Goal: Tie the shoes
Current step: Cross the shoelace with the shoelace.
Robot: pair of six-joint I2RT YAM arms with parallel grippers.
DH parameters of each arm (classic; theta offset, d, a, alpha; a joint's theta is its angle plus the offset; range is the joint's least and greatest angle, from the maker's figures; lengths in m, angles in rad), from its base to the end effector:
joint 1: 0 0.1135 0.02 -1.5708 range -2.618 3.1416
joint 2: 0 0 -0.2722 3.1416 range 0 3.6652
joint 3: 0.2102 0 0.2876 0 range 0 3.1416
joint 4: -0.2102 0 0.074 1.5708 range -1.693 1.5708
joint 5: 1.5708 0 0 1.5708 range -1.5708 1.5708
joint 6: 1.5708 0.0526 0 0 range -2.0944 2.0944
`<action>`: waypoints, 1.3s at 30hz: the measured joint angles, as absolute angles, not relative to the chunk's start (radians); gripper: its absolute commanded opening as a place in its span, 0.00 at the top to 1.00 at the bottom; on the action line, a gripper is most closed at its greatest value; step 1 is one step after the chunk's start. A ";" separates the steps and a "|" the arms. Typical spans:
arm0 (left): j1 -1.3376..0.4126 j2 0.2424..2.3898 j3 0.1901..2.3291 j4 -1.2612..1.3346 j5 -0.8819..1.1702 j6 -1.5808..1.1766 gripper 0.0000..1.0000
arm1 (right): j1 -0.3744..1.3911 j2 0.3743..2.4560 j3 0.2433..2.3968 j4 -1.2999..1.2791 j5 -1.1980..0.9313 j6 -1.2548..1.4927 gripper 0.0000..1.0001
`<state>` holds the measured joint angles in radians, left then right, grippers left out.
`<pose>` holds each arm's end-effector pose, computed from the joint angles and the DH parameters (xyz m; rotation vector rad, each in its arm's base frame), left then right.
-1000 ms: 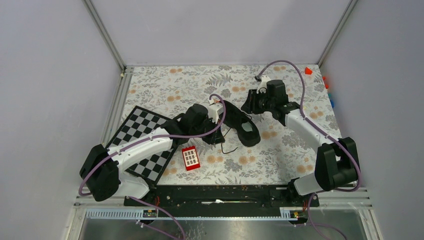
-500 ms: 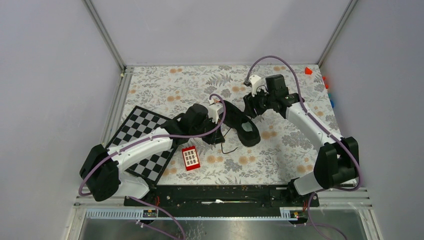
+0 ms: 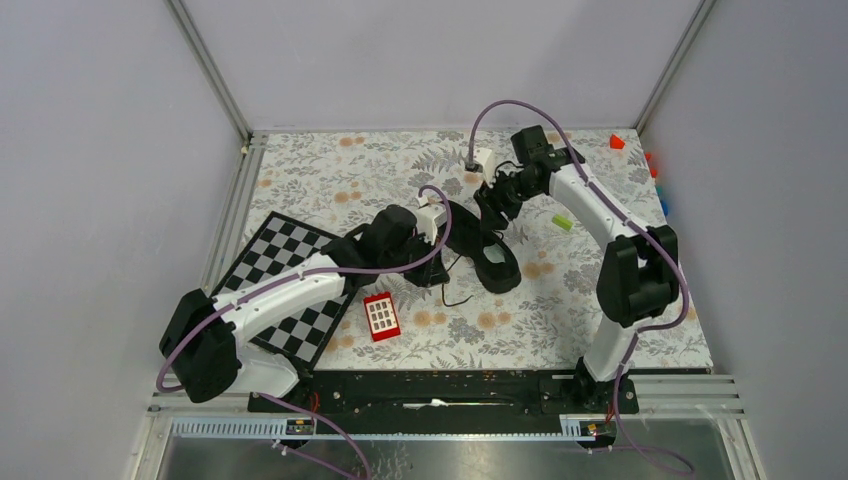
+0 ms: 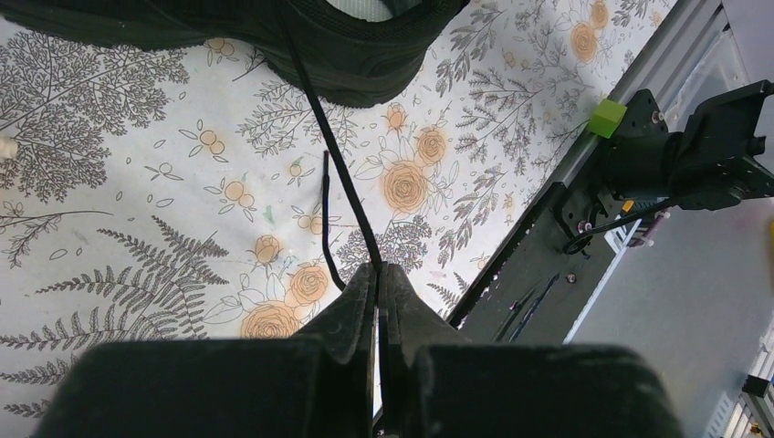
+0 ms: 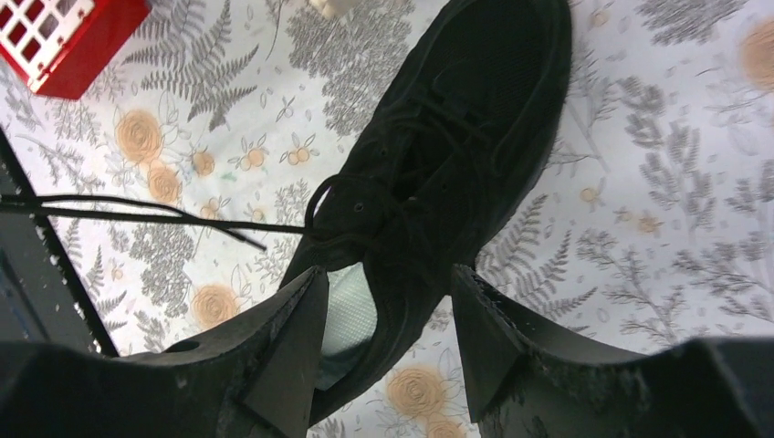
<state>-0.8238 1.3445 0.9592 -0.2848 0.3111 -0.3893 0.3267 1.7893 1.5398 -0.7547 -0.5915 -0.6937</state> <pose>0.2188 -0.2600 0.2516 0.6928 2.2969 -0.9676 0.3974 0.1656 0.2687 -1.3698 2.0080 0.5967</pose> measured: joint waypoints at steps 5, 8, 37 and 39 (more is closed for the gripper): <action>-0.824 1.346 0.969 -0.286 0.308 -0.389 1.00 | 0.327 1.830 1.540 -0.812 -0.604 -0.728 0.39; -0.824 1.353 0.972 -0.287 0.308 -0.389 1.00 | 0.327 1.848 1.547 -0.831 -0.611 -0.740 0.40; -0.824 1.359 0.976 -0.299 0.305 -0.389 1.00 | 0.327 1.967 1.662 -0.858 -0.656 -0.746 0.53; -0.824 1.359 0.976 -0.299 0.305 -0.389 1.00 | 0.327 1.967 1.662 -0.858 -0.656 -0.748 0.54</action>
<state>-0.8238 1.3594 0.9756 -0.2985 0.3046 -0.3893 0.3271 1.9671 1.6623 -0.8577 -0.6559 -0.7475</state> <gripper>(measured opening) 0.013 0.460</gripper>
